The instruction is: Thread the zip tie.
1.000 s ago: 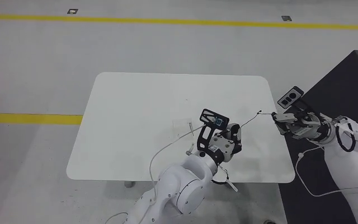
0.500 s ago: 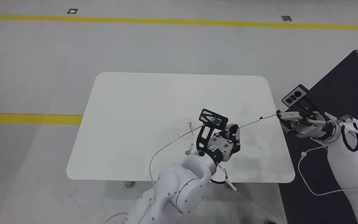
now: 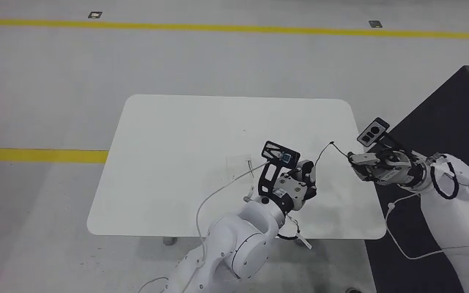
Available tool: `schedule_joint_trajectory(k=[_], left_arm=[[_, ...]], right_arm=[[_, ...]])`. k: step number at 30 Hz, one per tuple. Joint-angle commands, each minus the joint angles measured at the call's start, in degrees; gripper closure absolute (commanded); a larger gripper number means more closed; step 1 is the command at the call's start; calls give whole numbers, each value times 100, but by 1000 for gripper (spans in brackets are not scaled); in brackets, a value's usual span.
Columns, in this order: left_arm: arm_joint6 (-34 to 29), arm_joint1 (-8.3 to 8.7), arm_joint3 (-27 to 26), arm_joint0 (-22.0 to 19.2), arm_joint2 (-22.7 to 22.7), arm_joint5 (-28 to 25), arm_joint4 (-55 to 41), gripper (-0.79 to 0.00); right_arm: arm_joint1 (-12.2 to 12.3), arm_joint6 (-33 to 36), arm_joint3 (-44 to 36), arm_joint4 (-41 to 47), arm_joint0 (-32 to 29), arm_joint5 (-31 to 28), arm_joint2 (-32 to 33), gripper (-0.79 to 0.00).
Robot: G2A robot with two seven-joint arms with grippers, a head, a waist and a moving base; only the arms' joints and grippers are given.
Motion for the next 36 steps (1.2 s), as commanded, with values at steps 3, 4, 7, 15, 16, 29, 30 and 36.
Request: schedule_joint_trajectory(k=[3, 4, 7, 15, 16, 29, 30, 36], left_arm=[[-25, 3, -76, 46, -105, 221, 99, 0], [-76, 0, -106, 48, -131, 301, 92, 0], [-215, 4, -220, 40, -242, 517, 225, 0], [-1409, 62, -653, 87, -504, 1150, 1090, 0], [-1633, 75, -729, 102, -500, 1176, 1284, 0], [-1847, 177, -1428, 746, -960, 759, 1110, 0], [-1847, 177, -1428, 746, -960, 759, 1110, 0], [-1847, 177, -1428, 746, -960, 759, 1110, 0]], right_arm=[[-18, -83, 62, 17, 18, 50, -38, -785], [-20, -95, 85, 24, 29, 60, -29, -785], [-25, -86, 147, 61, 53, 97, 1, -785], [-38, -93, 286, 82, 83, 148, 51, -785], [-39, -101, 299, 76, 87, 163, 54, -785], [-39, -105, 313, 50, 85, 180, 64, -785], [-39, -105, 313, 50, 85, 180, 64, -785], [-39, -105, 313, 50, 85, 180, 64, -785]])
